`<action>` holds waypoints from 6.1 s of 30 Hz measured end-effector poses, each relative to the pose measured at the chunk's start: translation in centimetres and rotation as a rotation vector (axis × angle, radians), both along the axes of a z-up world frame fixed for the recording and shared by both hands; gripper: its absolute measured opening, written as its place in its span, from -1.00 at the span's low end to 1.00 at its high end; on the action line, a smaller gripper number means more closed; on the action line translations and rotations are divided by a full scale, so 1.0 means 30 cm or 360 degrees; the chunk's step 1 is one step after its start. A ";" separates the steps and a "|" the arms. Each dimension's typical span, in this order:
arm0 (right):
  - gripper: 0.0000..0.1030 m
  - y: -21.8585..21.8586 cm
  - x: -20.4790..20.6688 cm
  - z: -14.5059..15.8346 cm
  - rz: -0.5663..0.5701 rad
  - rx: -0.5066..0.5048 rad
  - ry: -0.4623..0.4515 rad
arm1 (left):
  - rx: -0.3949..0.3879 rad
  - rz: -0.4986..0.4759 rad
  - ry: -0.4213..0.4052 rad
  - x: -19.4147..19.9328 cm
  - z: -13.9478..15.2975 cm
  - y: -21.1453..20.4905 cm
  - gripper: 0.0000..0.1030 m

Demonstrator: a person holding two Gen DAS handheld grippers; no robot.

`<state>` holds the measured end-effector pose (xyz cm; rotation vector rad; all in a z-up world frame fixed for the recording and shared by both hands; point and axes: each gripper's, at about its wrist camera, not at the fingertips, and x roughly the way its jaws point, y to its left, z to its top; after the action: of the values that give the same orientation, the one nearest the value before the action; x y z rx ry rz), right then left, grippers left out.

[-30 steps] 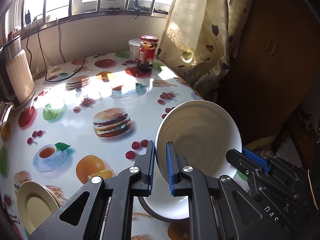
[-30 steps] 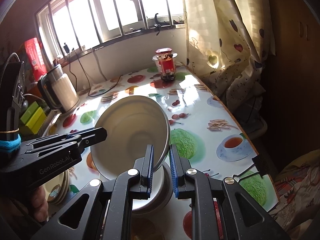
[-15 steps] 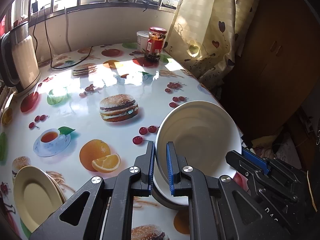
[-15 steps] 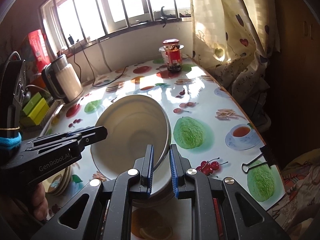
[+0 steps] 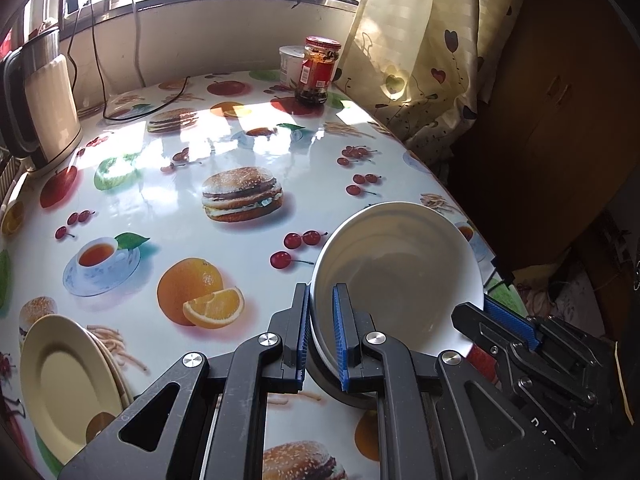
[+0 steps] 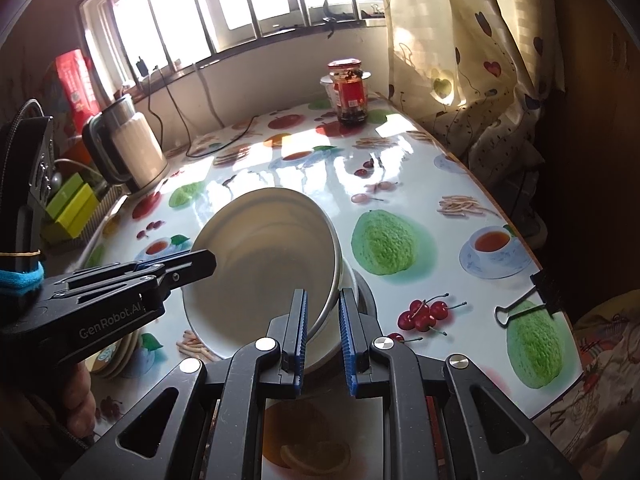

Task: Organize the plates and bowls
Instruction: 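Carry the blue-striped bowl and lower it onto the bowl in the basin, then open both tools and pull them back from the bowl stack, then move both tools to the steel basin rim and close on it, then lift the steel basin holding the bowls off the table with both tools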

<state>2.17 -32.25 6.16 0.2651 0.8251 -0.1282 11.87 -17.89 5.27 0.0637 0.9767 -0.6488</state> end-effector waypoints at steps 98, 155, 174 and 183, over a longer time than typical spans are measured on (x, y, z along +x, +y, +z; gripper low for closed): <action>-0.01 -0.046 -0.202 -0.082 -0.0129 -0.0020 -0.0154 | 0.0074 0.0214 -0.0402 -0.208 -0.031 0.169 -0.12; -0.28 -0.217 -0.021 -0.250 0.0037 0.0424 -0.0116 | -0.0347 0.0094 0.0189 0.002 -0.221 0.164 -0.13; -0.70 -0.226 -0.001 -0.256 0.0142 0.0554 -0.0170 | -0.0543 0.0035 0.0276 0.009 -0.231 0.177 -0.71; -0.70 -0.244 -0.004 -0.267 0.0154 0.0632 -0.0193 | -0.0639 0.0033 0.0336 0.021 -0.246 0.189 -0.78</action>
<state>2.05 -39.58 -1.86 0.6000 0.7369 0.1438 12.51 -12.21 -2.10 -0.3749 1.0305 -0.8334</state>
